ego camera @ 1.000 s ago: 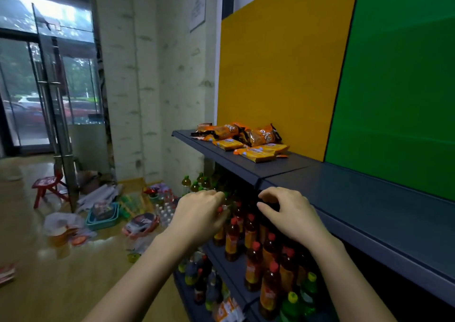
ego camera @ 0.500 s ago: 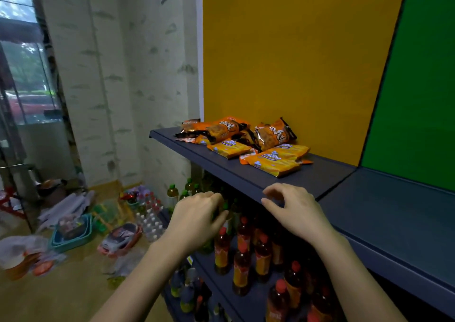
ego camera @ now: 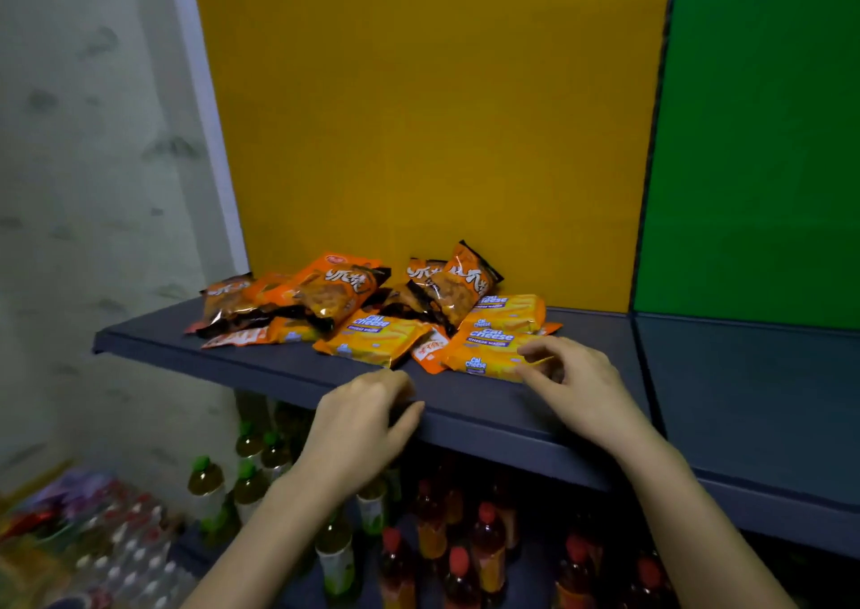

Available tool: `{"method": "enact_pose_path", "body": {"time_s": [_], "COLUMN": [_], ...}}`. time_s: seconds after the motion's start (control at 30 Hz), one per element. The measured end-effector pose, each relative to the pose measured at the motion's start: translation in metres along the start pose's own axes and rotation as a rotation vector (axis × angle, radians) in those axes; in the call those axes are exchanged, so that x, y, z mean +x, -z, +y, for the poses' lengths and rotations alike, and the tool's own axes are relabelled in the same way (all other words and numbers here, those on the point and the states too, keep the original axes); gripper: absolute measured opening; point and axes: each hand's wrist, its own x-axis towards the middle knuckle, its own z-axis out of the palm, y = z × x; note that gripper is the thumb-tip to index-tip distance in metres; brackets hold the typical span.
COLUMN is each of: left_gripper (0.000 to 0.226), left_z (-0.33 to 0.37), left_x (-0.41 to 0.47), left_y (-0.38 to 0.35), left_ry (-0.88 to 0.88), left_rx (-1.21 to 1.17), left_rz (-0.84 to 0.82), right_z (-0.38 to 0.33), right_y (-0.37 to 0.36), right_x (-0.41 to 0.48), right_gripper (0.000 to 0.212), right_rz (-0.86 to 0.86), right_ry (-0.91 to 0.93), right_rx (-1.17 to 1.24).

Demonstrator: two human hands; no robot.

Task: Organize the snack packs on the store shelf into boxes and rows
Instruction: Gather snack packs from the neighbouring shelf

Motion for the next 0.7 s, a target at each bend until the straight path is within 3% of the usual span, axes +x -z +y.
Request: {"method": "enact_pose_path", "body": {"time_s": [0.17, 0.3, 0.47, 0.7], "left_gripper": [0.021, 0.022, 0.022, 0.032], "left_z": [-0.012, -0.012, -0.009, -0.005], "left_x": [0.036, 0.068, 0.109, 0.171], "left_y": [-0.015, -0.029, -0.048, -0.075], "left_ry": [-0.048, -0.113, -0.116, -0.058], "left_rx": [-0.139, -0.183, -0.246, -0.357], "left_rz": [0.001, 0.000, -0.069, -0.281], "right_z": [0.008, 0.018, 0.020, 0.014], "right_y": [-0.003, -0.008, -0.019, -0.037], "right_x": [0.018, 0.033, 0.054, 0.073], "right_gripper": [0.038, 0.064, 0.066, 0.087], "right_rz": [0.100, -0.024, -0.135, -0.088], "right_ry": [-0.206, -0.400, -0.399, -0.456], "right_rx": [-0.053, -0.185, -0.179, -0.206]}}
